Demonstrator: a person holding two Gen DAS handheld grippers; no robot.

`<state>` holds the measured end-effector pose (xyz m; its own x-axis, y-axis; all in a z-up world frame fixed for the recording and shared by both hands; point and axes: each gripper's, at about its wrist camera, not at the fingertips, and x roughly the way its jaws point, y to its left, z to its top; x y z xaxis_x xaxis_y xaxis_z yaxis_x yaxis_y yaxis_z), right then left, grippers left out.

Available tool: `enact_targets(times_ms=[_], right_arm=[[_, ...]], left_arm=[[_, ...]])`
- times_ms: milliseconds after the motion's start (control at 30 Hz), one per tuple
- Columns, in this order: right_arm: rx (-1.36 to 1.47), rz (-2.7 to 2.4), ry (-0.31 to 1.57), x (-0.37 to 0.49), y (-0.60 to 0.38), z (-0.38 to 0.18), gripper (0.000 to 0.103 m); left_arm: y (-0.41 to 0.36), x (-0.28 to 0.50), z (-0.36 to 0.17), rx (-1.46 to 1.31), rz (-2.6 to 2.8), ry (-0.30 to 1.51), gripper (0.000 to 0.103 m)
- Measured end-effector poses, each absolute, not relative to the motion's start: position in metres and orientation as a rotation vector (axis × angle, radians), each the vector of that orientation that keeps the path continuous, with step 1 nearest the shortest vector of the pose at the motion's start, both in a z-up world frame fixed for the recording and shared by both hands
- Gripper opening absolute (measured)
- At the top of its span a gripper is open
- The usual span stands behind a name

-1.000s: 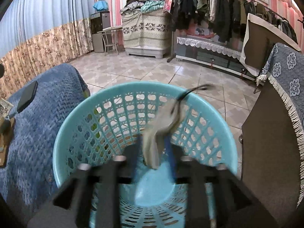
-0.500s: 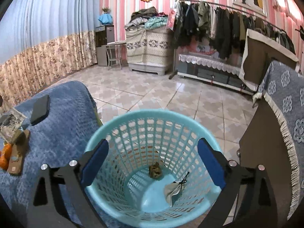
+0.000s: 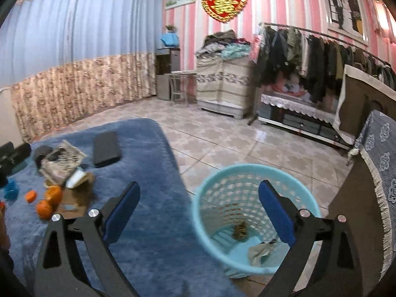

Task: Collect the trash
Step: 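Move both tools back over the blanket items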

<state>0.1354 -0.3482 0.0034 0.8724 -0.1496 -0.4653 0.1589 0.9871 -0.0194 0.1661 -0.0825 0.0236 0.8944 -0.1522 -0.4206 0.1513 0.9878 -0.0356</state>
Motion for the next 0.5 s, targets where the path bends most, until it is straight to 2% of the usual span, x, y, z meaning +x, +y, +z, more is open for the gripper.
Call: enact_targets(times_ms=[500], right_arm=[[0.007, 0.001, 0.517, 0.124, -0.255, -0.028, 0.094]], left_arm=[[0.057, 0.110, -0.031, -0.072, 0.087, 0.538, 0.098]])
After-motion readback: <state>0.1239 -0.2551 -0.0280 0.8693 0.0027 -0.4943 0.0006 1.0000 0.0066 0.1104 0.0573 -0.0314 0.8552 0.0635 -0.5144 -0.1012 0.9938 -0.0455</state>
